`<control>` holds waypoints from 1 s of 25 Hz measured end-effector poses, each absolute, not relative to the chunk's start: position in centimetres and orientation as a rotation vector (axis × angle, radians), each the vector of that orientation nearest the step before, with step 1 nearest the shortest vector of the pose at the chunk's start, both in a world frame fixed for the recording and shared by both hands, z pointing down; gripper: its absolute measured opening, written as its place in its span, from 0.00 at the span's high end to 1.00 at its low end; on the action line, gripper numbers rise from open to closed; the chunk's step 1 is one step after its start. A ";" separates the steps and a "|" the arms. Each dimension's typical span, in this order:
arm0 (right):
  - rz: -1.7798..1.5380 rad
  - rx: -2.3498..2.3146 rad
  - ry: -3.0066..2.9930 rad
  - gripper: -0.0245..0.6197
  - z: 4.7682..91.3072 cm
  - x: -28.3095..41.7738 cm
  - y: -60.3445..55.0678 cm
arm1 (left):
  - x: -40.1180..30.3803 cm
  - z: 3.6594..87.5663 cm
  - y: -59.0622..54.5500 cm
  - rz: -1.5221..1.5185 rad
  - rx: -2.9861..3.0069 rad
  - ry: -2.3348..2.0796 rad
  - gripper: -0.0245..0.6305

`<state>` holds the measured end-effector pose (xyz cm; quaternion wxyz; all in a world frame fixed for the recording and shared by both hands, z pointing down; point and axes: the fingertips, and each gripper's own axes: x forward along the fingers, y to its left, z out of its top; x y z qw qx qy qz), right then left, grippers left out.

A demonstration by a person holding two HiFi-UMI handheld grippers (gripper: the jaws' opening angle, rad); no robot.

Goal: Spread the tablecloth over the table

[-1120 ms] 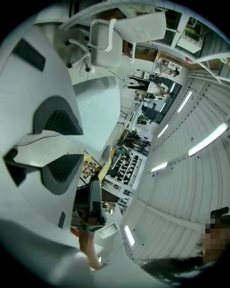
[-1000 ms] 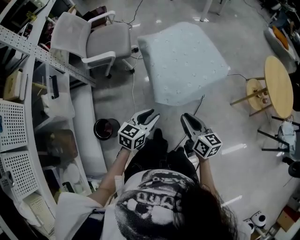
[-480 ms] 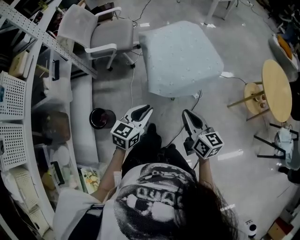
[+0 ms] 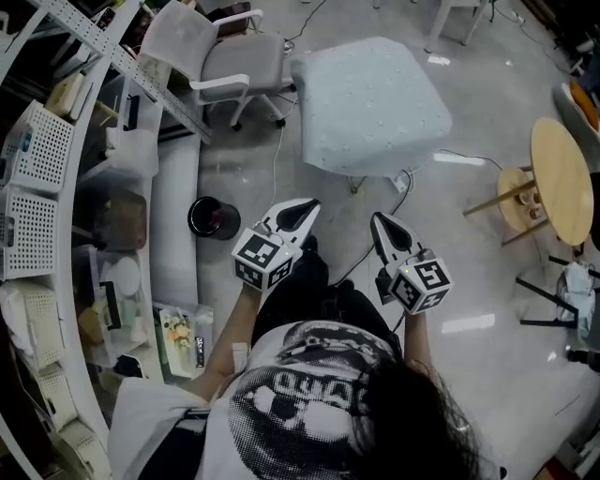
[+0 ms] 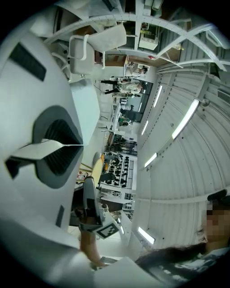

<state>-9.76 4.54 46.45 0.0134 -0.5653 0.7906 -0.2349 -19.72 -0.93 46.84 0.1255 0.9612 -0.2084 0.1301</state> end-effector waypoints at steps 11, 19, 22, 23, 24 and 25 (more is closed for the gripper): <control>-0.690 -1.664 2.551 0.98 46.1 -11.4 7.8 | -20.9 46.6 3.8 0.366 2.784 -0.665 0.94; -0.693 -1.638 2.557 0.97 46.0 -11.4 9.0 | -20.2 46.3 5.2 0.349 2.789 -0.652 0.94; -0.700 -1.631 2.564 0.97 46.2 -11.6 9.4 | -19.9 46.0 5.6 0.333 2.794 -0.641 0.94; -0.701 -1.630 2.567 0.97 46.2 -11.7 9.5 | -19.9 46.1 5.8 0.334 2.795 -0.637 0.94; -0.700 -1.628 2.569 0.97 46.2 -11.7 9.6 | -19.9 46.2 5.9 0.338 2.796 -0.633 0.94; -0.701 -1.627 2.570 0.97 46.3 -11.8 9.6 | -19.9 46.3 6.1 0.343 2.796 -0.631 0.94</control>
